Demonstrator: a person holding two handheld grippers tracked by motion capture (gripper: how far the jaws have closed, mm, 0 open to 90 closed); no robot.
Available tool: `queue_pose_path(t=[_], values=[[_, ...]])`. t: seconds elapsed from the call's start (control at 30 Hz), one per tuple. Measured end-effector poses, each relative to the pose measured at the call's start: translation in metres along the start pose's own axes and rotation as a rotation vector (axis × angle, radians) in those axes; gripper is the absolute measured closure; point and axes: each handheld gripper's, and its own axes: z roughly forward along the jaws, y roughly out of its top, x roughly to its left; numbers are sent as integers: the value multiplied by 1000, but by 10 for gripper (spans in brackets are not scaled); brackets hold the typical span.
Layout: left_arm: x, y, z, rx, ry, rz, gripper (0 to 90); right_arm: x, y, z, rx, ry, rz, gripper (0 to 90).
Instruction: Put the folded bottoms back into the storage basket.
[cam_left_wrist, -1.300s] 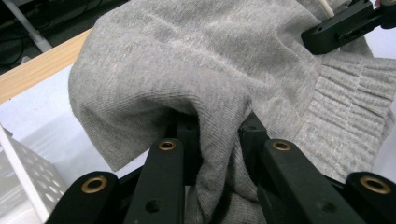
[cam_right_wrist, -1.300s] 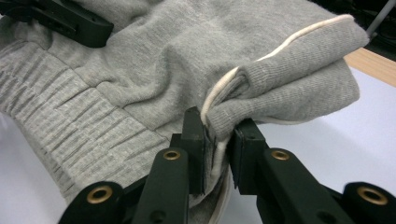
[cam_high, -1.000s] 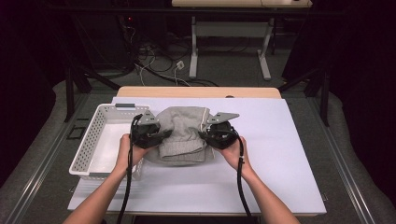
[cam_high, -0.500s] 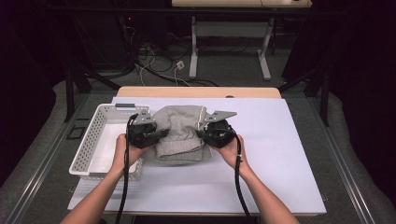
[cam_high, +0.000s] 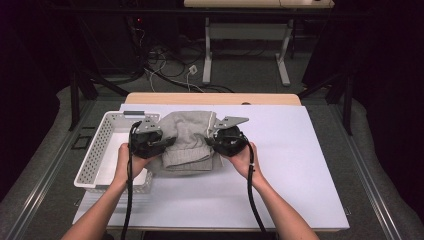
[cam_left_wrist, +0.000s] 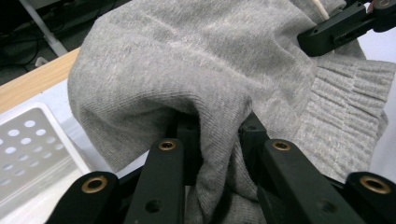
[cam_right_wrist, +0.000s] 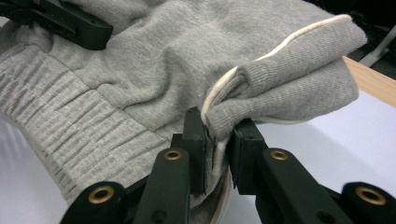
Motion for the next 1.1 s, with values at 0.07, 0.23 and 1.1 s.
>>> queue_pose_path(t=[0.07,0.23,1.1], values=[[2,0,-2,-1,-1,-2,767,1,2,1,-1,2,-2,785],[5,0,-9,-1,7,-3,767,4,6,3,-6,12,-3,785],[29,-7,-37,23,30,-36,768,19,25,28,-25,72,7,785]])
